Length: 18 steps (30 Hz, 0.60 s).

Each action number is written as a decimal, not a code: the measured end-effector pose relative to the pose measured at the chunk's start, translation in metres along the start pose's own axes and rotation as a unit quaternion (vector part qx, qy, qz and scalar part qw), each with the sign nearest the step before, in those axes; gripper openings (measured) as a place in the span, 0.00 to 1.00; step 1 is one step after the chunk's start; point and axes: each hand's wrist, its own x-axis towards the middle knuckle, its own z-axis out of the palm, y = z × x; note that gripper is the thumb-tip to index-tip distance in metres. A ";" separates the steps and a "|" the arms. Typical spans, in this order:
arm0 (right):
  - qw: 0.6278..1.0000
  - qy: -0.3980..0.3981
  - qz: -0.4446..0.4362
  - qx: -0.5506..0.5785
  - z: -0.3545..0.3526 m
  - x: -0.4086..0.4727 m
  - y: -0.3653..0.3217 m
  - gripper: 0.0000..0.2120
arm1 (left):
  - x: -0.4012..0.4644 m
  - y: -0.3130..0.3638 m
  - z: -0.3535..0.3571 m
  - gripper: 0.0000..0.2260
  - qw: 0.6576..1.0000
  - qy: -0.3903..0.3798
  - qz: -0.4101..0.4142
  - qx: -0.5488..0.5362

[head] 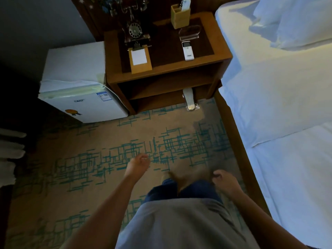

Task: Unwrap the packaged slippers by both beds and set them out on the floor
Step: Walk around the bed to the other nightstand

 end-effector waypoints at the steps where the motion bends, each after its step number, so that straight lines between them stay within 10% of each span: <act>1: 1.000 0.002 0.004 0.006 -0.004 0.005 -0.005 0.14 | 0.011 0.014 -0.002 0.05 1.000 -0.002 0.006 -0.005; 18: 0.994 -0.100 -0.031 0.015 -0.130 0.180 -0.065 0.19 | 0.118 0.098 0.061 0.04 0.997 0.013 -0.068 -0.033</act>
